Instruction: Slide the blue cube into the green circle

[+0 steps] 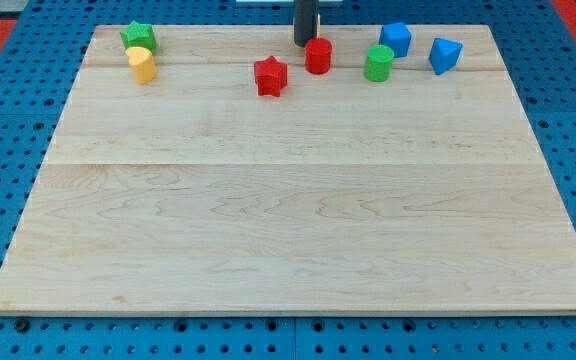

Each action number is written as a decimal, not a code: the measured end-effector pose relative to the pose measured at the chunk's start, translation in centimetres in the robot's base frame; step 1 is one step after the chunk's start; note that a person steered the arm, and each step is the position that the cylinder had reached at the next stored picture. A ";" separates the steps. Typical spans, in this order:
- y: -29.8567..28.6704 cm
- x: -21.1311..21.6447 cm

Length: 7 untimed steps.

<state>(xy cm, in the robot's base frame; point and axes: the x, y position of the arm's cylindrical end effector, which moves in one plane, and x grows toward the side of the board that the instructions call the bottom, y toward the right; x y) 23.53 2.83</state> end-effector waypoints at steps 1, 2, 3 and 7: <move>4.1 9.3; 5.9 11.6; 13.8 12.2; 19.9 -4.3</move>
<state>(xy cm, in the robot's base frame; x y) 19.19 22.73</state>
